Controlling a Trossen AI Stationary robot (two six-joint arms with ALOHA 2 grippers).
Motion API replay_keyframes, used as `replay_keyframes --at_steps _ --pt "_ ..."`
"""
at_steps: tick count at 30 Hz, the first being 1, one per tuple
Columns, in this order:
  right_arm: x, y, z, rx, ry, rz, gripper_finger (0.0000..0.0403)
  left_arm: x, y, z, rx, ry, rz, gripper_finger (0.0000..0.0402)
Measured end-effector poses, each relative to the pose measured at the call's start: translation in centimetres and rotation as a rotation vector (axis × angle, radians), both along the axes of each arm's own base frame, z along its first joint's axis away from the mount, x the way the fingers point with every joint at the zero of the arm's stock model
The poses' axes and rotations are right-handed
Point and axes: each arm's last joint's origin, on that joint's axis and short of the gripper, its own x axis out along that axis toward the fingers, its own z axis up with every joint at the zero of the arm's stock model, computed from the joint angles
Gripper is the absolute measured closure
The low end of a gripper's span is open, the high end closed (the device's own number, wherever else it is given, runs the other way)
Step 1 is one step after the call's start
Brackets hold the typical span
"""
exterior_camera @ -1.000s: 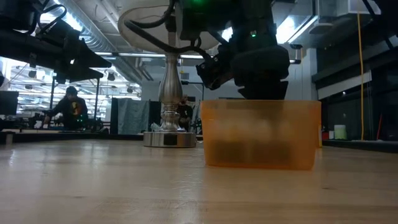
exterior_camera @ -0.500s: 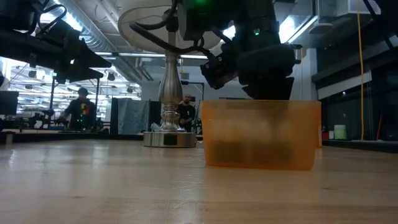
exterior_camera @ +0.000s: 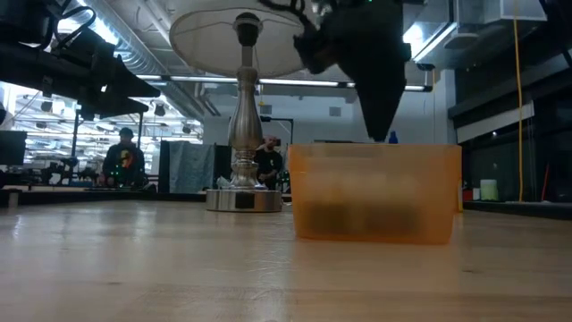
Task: Pick & Place food coloring
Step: Put the big yellow food coloring bottle into the orange bin
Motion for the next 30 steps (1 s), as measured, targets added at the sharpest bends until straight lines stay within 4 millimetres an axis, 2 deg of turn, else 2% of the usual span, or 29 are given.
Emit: replay_keyframes --at_steps 6,18,26,30 --pt "-0.9 -0.9 2.7 0.009 -0.075 -0.116 0.0208 0.0 0.0 0.0 0.0 -0.001 0.0 0.0079" --pt "-3.2 -1.9 7.9 0.047 -0.234 -0.132 0.0208 0.0 0.0 0.0 0.0 0.0 0.0 0.008" --pt "-5.3 -4.1 11.3 0.066 -0.336 -0.207 0.0208 0.0 0.0 0.0 0.0 0.0 0.0 0.008" --pt "-6.4 -5.5 12.7 0.056 -0.379 -0.184 0.0208 0.0 0.0 0.0 0.0 0.0 0.0 0.008"
